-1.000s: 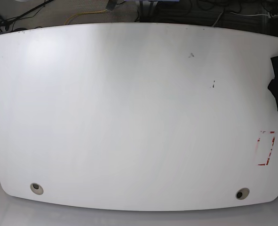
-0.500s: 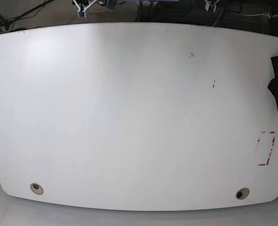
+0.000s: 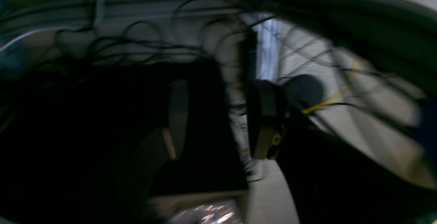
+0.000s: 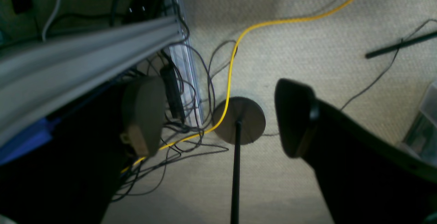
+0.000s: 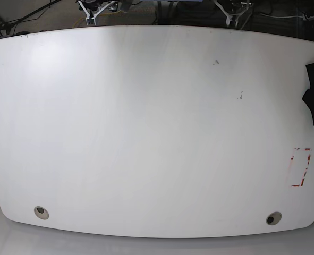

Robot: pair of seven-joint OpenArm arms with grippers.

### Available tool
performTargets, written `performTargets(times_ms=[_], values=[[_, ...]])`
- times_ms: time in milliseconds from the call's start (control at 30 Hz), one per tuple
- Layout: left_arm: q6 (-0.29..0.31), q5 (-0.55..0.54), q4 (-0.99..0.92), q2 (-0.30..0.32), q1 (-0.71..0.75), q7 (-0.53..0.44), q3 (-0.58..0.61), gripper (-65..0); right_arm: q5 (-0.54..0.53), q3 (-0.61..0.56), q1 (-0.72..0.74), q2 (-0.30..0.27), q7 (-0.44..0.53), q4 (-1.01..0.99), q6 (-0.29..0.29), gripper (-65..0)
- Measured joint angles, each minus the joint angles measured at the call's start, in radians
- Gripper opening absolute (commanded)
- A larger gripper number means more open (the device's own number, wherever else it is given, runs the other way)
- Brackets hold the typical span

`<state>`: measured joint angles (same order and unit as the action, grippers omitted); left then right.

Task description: Fold the T-shirt properly

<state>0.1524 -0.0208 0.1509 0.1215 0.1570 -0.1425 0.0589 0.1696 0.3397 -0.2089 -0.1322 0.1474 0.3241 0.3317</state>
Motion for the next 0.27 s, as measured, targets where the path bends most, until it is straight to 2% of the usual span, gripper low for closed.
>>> performTargets(times_ms=[133,267], values=[[-0.043,0.0,-0.003,-0.009,0.01,0.015,0.0,-39.4,0.0,0.0,0.0,0.0,0.001,0.0,0.0,-17.0],[-0.045,0.0,-0.001,-0.015,0.006,0.014,0.0,-39.3,0.0,0.0,0.0,-0.001,-0.001,0.0,0.0,-17.0]])
